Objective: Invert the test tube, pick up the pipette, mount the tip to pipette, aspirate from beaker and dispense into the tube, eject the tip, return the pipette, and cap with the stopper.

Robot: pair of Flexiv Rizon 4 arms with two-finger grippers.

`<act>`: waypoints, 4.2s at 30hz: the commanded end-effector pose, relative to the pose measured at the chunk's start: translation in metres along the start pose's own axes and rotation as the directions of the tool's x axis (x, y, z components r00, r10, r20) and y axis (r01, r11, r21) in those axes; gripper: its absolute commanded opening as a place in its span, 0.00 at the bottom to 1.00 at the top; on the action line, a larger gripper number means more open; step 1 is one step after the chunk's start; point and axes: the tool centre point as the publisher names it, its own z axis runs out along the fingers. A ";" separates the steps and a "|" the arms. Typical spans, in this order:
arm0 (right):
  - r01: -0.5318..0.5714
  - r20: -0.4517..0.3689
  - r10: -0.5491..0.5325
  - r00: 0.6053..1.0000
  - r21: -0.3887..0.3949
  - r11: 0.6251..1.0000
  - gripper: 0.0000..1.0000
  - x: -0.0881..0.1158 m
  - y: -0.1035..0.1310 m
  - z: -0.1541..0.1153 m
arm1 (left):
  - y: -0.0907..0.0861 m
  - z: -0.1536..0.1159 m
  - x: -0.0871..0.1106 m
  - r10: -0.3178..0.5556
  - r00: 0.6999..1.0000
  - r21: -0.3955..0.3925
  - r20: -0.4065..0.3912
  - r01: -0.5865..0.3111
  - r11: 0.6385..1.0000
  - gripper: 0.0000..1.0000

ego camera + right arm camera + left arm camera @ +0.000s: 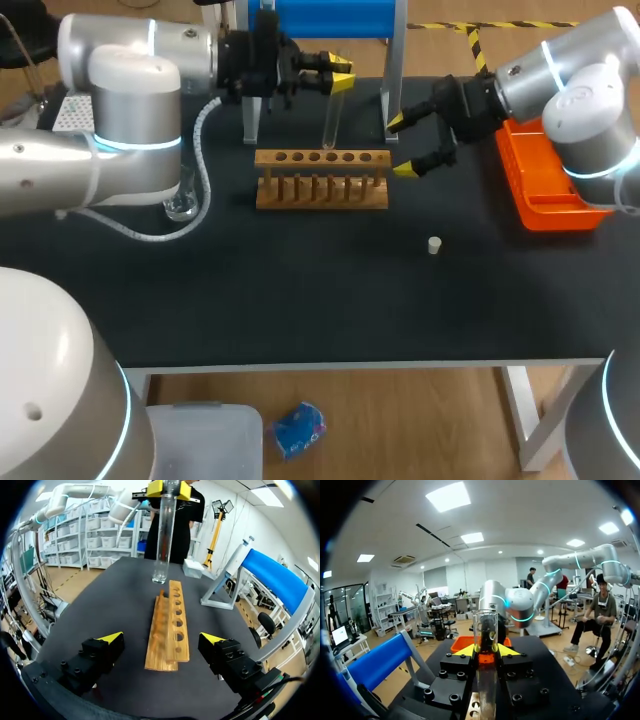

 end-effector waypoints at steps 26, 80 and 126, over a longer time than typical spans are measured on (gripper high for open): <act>-0.002 -0.040 0.002 0.999 -0.010 1.000 1.00 -0.002 -0.002 0.002 | 0.033 0.018 -0.014 -0.006 1.000 0.071 0.019 0.005 0.997 0.00; -0.002 -0.040 0.002 0.999 -0.010 1.000 1.00 -0.002 -0.002 0.002 | 0.073 0.016 -0.034 0.035 0.996 0.042 0.084 -0.039 0.998 0.00; -0.002 -0.040 0.002 0.999 -0.010 1.000 1.00 -0.002 -0.002 0.002 | 0.122 0.021 -0.041 -0.054 0.994 0.085 0.099 0.046 0.995 0.00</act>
